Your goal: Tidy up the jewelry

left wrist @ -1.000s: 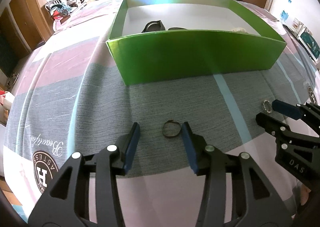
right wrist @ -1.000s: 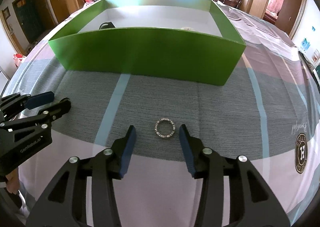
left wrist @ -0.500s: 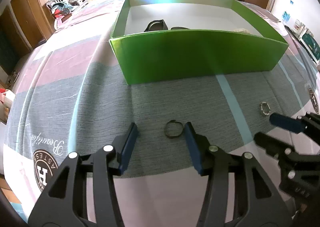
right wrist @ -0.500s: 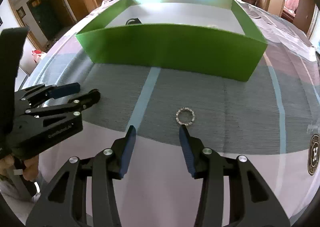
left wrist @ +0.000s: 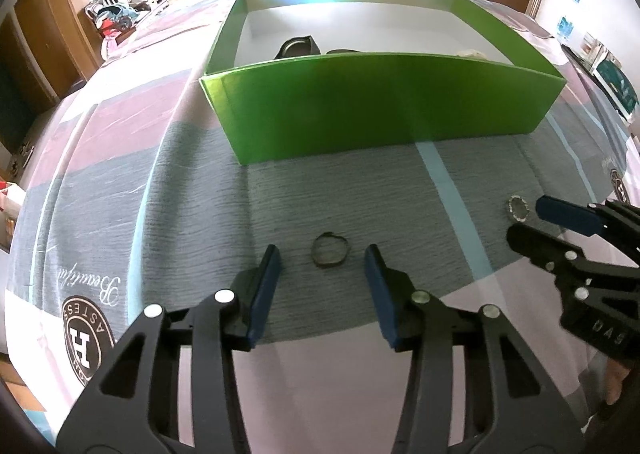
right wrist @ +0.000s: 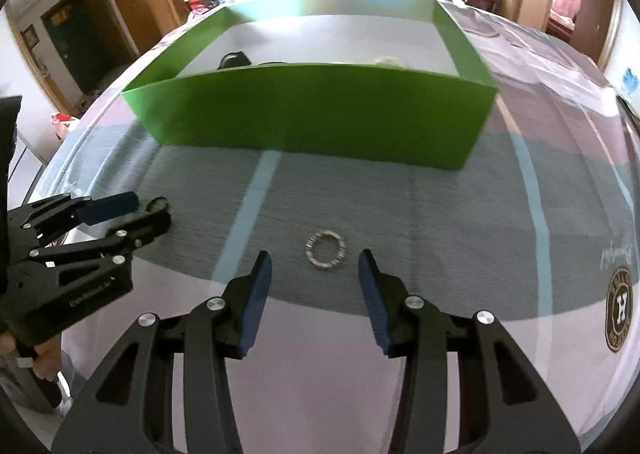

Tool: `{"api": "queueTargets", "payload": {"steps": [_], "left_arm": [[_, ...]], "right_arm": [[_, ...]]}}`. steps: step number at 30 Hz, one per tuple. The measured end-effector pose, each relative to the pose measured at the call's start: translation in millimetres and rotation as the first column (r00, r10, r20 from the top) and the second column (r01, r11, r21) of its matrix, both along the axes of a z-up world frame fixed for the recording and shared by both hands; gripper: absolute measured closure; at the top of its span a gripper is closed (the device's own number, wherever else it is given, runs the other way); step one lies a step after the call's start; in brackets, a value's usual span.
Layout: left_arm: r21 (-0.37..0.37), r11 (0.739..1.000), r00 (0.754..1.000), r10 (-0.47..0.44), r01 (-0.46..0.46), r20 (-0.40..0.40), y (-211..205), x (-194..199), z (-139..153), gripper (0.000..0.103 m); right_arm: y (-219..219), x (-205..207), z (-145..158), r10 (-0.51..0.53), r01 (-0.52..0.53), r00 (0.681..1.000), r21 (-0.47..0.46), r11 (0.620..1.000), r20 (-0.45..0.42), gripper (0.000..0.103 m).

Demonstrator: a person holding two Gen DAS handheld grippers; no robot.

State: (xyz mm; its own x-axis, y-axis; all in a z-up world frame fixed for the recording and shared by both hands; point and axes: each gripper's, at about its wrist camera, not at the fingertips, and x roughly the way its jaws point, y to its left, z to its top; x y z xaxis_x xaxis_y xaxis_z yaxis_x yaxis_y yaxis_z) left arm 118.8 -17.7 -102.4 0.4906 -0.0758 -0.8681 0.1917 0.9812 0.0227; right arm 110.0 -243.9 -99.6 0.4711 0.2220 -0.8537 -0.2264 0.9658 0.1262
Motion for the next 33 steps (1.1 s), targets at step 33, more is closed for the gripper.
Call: {"api": "queueTargets", "payload": {"steps": [33], "left_arm": [[-0.025,0.999,1.000,-0.021,0.021,0.016,-4,0,0,0.079]], "right_arm": [[6,5,-6,-0.045,0.050,0.998,-0.095,0.994,0.050,0.083]]}}
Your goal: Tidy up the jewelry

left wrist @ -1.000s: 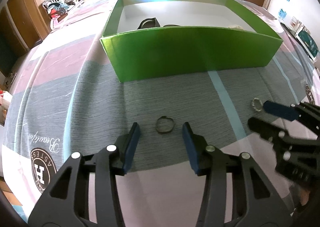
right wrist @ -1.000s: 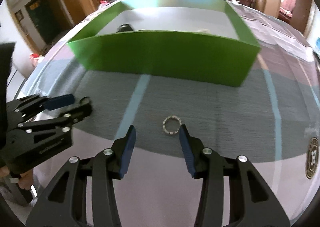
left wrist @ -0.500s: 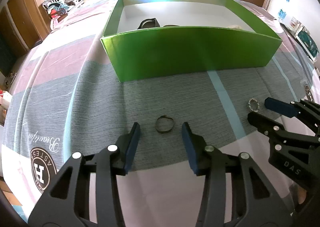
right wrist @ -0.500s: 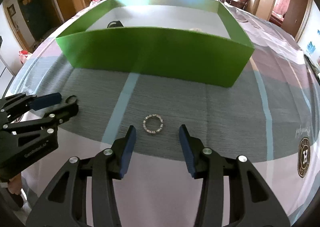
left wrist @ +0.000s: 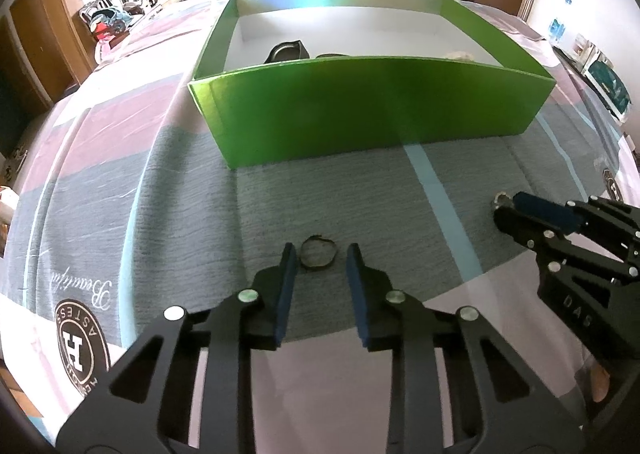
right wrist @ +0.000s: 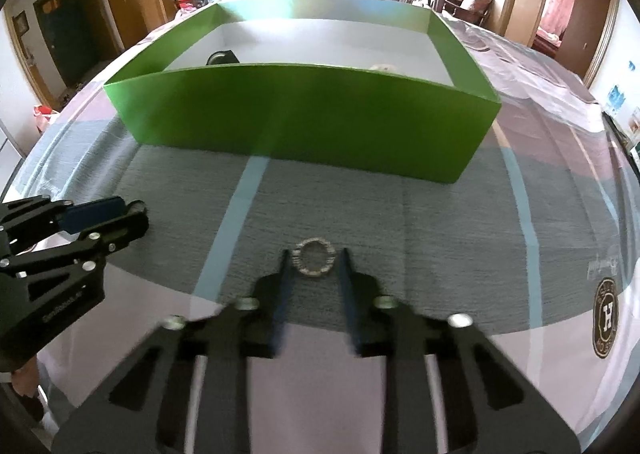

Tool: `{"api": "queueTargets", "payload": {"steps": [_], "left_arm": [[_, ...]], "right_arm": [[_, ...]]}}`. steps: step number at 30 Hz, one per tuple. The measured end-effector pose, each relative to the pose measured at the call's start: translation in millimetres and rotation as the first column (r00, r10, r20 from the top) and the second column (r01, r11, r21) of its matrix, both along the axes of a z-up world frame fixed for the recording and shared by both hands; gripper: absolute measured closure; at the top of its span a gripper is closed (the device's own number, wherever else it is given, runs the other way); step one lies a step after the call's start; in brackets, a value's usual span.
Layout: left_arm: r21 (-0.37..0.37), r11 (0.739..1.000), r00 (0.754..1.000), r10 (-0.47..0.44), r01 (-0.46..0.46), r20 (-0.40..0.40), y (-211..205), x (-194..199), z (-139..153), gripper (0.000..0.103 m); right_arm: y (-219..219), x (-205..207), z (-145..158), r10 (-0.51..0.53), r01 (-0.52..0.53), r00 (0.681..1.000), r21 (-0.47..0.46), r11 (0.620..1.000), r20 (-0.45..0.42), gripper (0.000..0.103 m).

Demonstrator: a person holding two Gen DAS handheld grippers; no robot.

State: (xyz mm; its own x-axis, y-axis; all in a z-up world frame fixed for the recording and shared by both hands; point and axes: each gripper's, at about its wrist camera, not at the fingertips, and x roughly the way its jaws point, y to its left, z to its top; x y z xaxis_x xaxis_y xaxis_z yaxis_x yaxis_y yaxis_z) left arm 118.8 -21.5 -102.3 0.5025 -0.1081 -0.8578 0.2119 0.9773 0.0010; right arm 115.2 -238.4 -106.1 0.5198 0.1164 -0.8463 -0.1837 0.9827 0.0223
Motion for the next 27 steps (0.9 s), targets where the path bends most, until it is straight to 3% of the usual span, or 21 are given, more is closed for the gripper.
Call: {"api": "queueTargets", "payload": {"steps": [1,12,17,19,27], "left_arm": [[-0.001,1.000,1.000,-0.001,0.001,0.004,0,1,0,0.083],[-0.027,1.000,1.000,-0.006,0.006,0.013,-8,16,0,0.083],[-0.026,1.000,1.000,-0.003,0.003,0.009,-2,10,2,0.082],[-0.031,0.999,1.000,0.006,-0.006,0.001,2,10,1,0.080],[-0.035,0.999,1.000,0.004,-0.004,0.002,5,10,-1,0.072]], "right_arm": [[-1,0,0,0.000,0.000,1.000,0.002,1.000,0.002,0.083],[-26,7,2,-0.113,0.114,0.993,0.029,0.993,-0.019,0.083],[-25,4,7,-0.093,0.093,0.996,0.032,0.995,-0.018,0.074],[-24,5,9,-0.089,0.089,0.996,0.034,0.995,-0.009,0.065],[-25,6,1,-0.086,0.086,0.996,0.022,0.996,-0.014,0.064]]}}
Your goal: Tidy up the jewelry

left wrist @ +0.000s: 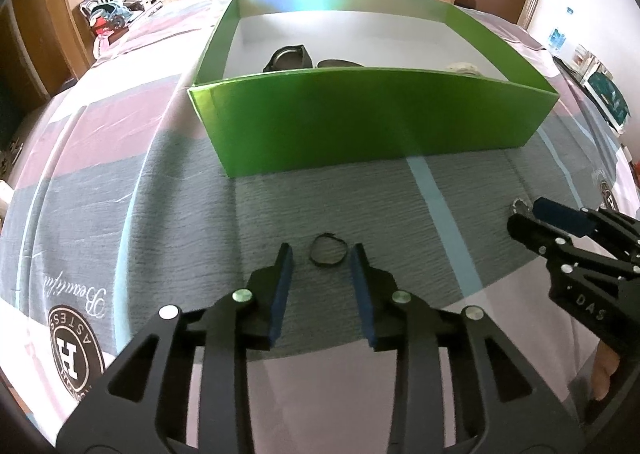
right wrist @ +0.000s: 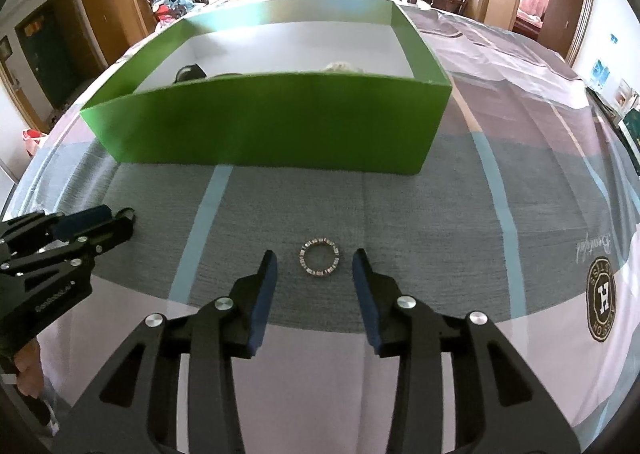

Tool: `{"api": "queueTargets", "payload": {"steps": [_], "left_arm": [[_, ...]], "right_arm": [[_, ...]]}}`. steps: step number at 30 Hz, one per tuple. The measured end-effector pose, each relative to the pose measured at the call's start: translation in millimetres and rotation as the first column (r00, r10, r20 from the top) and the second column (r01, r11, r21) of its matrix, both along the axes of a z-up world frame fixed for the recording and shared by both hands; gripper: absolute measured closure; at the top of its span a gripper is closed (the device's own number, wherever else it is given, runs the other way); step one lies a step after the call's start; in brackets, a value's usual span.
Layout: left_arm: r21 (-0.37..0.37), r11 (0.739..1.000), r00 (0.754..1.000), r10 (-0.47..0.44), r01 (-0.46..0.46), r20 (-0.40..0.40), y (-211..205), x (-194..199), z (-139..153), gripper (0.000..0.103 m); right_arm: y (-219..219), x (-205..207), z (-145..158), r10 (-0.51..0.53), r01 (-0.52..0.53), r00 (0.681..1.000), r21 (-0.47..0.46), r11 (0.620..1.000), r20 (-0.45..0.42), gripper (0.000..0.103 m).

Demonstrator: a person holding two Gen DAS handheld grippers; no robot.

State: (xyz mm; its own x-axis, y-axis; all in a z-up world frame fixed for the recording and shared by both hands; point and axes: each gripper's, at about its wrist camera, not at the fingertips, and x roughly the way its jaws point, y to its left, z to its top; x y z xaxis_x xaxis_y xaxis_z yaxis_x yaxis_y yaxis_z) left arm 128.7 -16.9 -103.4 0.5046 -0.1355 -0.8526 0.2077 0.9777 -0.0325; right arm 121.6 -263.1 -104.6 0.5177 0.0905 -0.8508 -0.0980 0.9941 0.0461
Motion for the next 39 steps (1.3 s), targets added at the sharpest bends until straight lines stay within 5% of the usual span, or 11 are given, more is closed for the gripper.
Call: {"api": "queueTargets", "payload": {"steps": [29,39], "left_arm": [[0.032,0.999,1.000,-0.006,0.005,0.019,-7,-6,0,0.075],[0.035,0.999,1.000,-0.021,0.020,0.024,-9,-7,0,0.086]], "right_arm": [[5,-8,-2,0.008,-0.007,0.999,-0.031,0.999,0.034,0.065],[10,-9,-1,0.040,-0.039,0.998,-0.025,0.999,0.042,0.081]]}}
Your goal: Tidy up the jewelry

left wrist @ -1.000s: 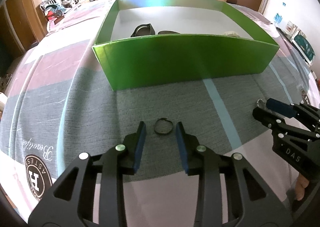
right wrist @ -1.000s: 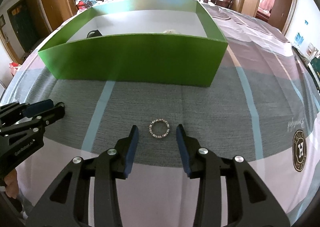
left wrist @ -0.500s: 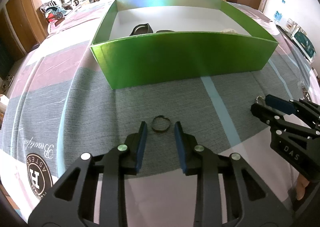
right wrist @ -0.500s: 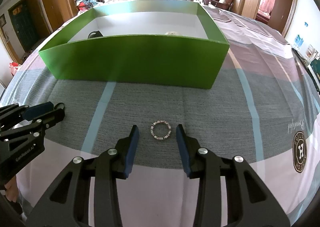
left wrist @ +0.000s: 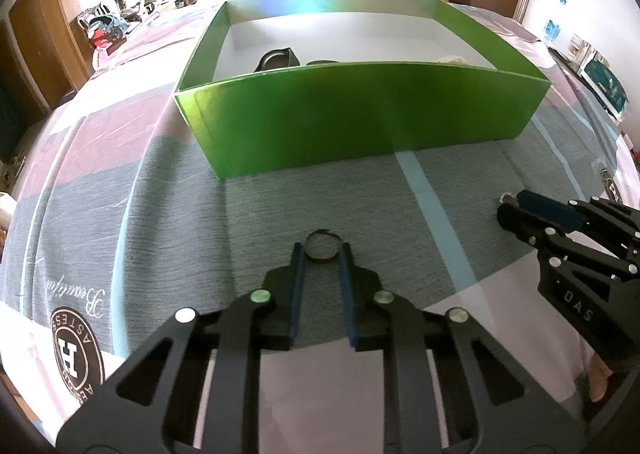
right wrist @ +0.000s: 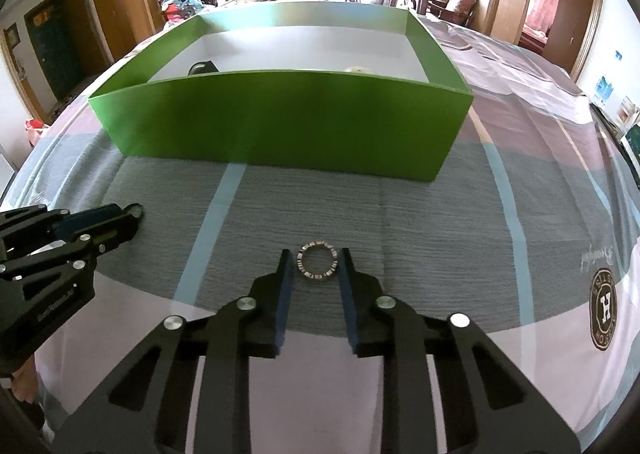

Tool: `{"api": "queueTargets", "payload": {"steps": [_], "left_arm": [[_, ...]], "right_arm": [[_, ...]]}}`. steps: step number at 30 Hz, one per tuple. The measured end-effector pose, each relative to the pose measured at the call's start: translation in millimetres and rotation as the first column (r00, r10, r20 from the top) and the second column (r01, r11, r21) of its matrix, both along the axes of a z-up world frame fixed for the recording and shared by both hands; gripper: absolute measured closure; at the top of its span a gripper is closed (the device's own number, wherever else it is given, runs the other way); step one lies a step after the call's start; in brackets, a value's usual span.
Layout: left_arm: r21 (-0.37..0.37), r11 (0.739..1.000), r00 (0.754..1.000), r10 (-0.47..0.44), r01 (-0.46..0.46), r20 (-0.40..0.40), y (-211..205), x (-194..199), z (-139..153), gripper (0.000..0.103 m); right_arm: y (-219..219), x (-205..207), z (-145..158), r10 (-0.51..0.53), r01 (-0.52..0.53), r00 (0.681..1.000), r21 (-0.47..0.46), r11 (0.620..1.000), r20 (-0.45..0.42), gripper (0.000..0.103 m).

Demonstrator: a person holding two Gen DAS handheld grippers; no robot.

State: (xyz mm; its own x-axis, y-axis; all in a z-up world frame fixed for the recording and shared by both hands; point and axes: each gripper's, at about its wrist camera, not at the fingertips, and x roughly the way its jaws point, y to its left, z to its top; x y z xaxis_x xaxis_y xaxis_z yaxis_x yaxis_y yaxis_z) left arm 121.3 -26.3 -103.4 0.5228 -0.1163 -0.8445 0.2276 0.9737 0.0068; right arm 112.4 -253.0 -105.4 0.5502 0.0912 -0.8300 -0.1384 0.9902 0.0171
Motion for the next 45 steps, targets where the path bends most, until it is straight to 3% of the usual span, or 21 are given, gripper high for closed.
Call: {"api": "queueTargets", "payload": {"steps": [18,26,31,35,39,41,45], "left_arm": [[-0.011,1.000,1.000,-0.013,0.013,0.012,-2,-4,7,0.086],[-0.021,1.000,0.998,-0.012,0.013,0.057,1,-8,26,0.086],[-0.037,0.999,0.993,-0.017,0.021,0.117,7,-3,55,0.086],[-0.031,0.999,0.979,-0.014,0.021,0.204,10,10,92,0.086],[-0.023,1.000,0.966,-0.004,0.010,0.259,10,41,118,0.086],[-0.025,1.000,0.967,0.000,0.007,0.253,9,64,120,0.086],[-0.019,1.000,0.979,0.022,-0.019,0.203,5,104,104,0.086]], "right_arm": [[4,-1,3,0.016,-0.016,1.000,0.009,1.000,-0.011,0.082],[8,-3,22,0.040,-0.040,0.999,-0.001,0.999,0.025,0.082],[9,6,55,0.077,-0.078,0.994,0.005,0.997,0.078,0.082],[8,25,100,0.092,-0.091,0.977,-0.013,0.996,0.195,0.082],[9,54,125,0.079,-0.073,0.960,-0.033,0.997,0.267,0.082],[11,76,124,0.072,-0.062,0.961,-0.046,0.997,0.267,0.082],[12,121,91,0.024,-0.017,0.982,-0.042,0.999,0.186,0.082]]}}
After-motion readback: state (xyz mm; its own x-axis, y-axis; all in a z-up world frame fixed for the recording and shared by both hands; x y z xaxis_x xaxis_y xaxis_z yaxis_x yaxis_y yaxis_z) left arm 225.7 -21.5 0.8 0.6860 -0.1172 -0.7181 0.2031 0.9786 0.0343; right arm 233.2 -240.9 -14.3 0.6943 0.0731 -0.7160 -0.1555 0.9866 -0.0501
